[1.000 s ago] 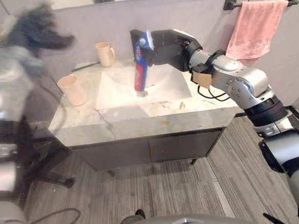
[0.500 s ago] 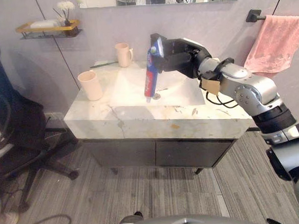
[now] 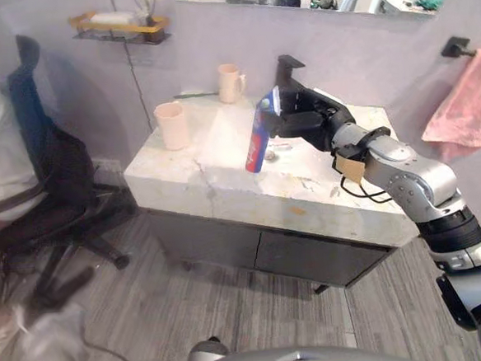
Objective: Organize the bathroom.
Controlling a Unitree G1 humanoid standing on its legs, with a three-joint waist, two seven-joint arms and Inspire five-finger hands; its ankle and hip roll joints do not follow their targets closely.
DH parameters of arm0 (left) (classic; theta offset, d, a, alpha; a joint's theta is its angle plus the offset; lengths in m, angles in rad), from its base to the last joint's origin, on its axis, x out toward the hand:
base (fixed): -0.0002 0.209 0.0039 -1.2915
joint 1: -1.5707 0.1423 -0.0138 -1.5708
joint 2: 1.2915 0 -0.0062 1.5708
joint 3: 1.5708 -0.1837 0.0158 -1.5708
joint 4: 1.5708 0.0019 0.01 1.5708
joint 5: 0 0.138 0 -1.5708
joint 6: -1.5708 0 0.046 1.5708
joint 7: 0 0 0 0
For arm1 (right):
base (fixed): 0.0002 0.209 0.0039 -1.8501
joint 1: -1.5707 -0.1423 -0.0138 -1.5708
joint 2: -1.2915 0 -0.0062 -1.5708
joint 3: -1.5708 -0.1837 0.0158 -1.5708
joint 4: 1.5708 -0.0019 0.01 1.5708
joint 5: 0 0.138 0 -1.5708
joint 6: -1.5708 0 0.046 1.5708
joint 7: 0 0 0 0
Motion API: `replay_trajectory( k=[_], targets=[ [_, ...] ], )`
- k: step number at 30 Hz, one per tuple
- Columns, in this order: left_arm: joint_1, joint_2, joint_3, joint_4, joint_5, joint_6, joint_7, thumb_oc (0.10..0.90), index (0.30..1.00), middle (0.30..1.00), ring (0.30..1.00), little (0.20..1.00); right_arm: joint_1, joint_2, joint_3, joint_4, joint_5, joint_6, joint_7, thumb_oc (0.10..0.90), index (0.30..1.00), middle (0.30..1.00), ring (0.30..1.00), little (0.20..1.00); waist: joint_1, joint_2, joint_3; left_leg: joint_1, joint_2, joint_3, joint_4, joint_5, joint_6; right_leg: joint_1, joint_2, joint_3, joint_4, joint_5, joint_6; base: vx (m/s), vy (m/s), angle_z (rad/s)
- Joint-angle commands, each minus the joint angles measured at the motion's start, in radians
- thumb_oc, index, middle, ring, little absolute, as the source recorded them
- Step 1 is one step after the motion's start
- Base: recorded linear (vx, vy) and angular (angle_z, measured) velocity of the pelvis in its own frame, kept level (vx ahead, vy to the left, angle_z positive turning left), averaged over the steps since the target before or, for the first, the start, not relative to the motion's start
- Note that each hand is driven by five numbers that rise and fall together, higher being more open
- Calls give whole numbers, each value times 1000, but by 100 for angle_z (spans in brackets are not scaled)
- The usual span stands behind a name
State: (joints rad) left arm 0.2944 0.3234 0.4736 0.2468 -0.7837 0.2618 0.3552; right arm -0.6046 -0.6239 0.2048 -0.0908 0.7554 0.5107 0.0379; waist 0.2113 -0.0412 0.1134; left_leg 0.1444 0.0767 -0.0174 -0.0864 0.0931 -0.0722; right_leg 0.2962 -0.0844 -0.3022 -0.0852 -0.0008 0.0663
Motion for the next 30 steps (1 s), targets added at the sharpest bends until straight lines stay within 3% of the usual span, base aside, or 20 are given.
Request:
replay_trajectory(
  k=[1, 3, 5, 6, 9, 10, 13, 15, 18, 19, 21, 23, 24, 25, 26, 30],
  targets=[
    [-123, 135, 9, -49, -94, -146, -77, 800, 900, 900, 900, 900, -221, -6, -95, -12, 27, -128, -5, 400, 300, 300, 300, 300, -20, 53, -101, 46, 67, -23, -1, -56, -37, -30, -22, -26, 22, -80, 2, -4, 2, 8],
    [-97, 89, 3, 8, -154, -143, -100, 800, 900, 900, 900, 900, -232, -16, -94, 8, 33, -133, 3, 400, 300, 300, 300, 300, -15, 51, -97, 44, 67, -25, -1, -53, -39, -32, -22, -29, 26, -79, 2, 0, 0, 0],
    [-69, 57, -10, 179, -164, -146, -160, 800, 900, 900, 900, 900, -274, -48, -70, 59, 70, -149, 8, 400, 300, 300, 300, 300, -13, 50, -91, 45, 70, -23, -1, -48, -39, -36, -23, -31, 33, -77, 2, -6, 7, -2],
    [-67, 58, -24, 239, -164, -168, -185, 800, 900, 900, 900, 900, -283, -51, -64, 71, 74, -156, 9, 400, 300, 300, 300, 300, -14, 50, -90, 45, 69, -23, -1, -46, -39, -37, -23, -31, 35, -75, 2, -12, 14, -5],
    [-57, 58, -68, 362, -96, -143, -259, 800, 900, 900, 900, 900, -295, -56, -54, 95, 79, -175, 24, 400, 300, 300, 300, 300, -17, 55, -85, 46, 70, -20, -1, -44, -37, -40, -25, -32, 42, -75, 4, -3, 4, -1],
    [-55, 55, -81, 385, -46, -108, -281, 800, 900, 900, 900, 900, -295, -57, -53, 99, 78, -182, 29, 400, 300, 300, 300, 300, -17, 56, -84, 46, 70, -20, -1, -44, -37, -42, -25, -31, 44, -75, 5, 0, 0, 0],
    [-34, 67, -240, 544, 232, 50, -464, 800, 900, 900, 900, 900, -302, -54, -50, 87, 82, -180, 27, 400, 300, 300, 300, 300, -20, 64, -70, 54, 73, -15, -1, -47, -36, -41, -27, -33, 56, -80, 9, 0, 0, 0],
    [-26, 70, -330, 624, 357, 93, -552, 800, 900, 900, 900, 900, -305, -54, -44, 88, 75, -182, 37, 400, 300, 300, 300, 300, -24, 73, -63, 54, 73, -14, 0, -44, -35, -46, -27, -29, 64, -79, 10, -42, 36, -3],
    [-44, 76, -424, 757, 433, 84, -593, 800, 900, 900, 900, 900, -321, -43, -20, 111, 65, -195, 64, 400, 300, 300, 300, 300, -40, 81, -56, 54, 78, -2, 6, -42, -35, -51, -24, -19, 76, -84, 7, -12, 62, -1],
    [-53, 69, -447, 796, 397, 84, -584, 800, 900, 900, 900, 900, -326, -41, -10, 124, 66, -204, 82, 400, 300, 300, 300, 300, -47, 82, -54, 54, 81, 6, 10, -40, -37, -53, -22, -16, 80, -86, 6, 4, 46, -4],
    [-62, 52, -453, 832, 431, 88, -575, 800, 900, 900, 900, 900, -319, -26, -2, 115, 59, -209, 86, 400, 300, 300, 300, 300, -51, 78, -53, 53, 83, 12, 14, -41, -39, -53, -21, -16, 87, -92, 4, 9, 28, -6],
    [-66, 42, -487, 865, 565, 82, -585, 800, 900, 900, 900, 900, -307, -17, -8, 96, 53, -203, 90, 400, 300, 300, 300, 300, -53, 71, -51, 46, 87, 24, 24, -42, -40, -52, -21, -20, 93, -96, 0, 5, 9, -2],
    [-65, 32, -529, 911, 631, 37, -573, 800, 900, 900, 900, 900, -303, -15, -8, 84, 54, -200, 86, 400, 300, 300, 300, 300, -55, 67, -47, 39, 89, 28, 34, -41, -41, -52, -21, -24, 98, -97, -3, 0, 0, 0],
    [-65, 32, -529, 911, 631, 37, -573, 800, 900, 900, 900, 900, -303, -15, -8, 84, 54, -200, 86, 400, 300, 300, 300, 300, -55, 67, -47, 39, 89, 28, 34, -41, -41, -52, -21, -24, 98, -97, -3, -1, 48, 2],
    [-70, 24, -578, 968, 691, 7, -552, 800, 900, 900, 900, 900, -303, -13, -3, 78, 52, -198, 84, 400, 300, 300, 300, 300, -61, 62, -42, 30, 88, 45, 59, -41, -42, -53, -20, -31, 104, -101, -6, 0, 62, 3],
    [-87, 6, -623, 1020, 763, -1, -531, 800, 900, 900, 900, 900, -281, -20, -1, 66, 40, -200, 83, 400, 300, 300, 300, 300, -79, 51, -37, 1, 70, 138, 120, -64, -35, -54, -23, -63, 110, -105, -12, 1, 86, 2]
  ],
)
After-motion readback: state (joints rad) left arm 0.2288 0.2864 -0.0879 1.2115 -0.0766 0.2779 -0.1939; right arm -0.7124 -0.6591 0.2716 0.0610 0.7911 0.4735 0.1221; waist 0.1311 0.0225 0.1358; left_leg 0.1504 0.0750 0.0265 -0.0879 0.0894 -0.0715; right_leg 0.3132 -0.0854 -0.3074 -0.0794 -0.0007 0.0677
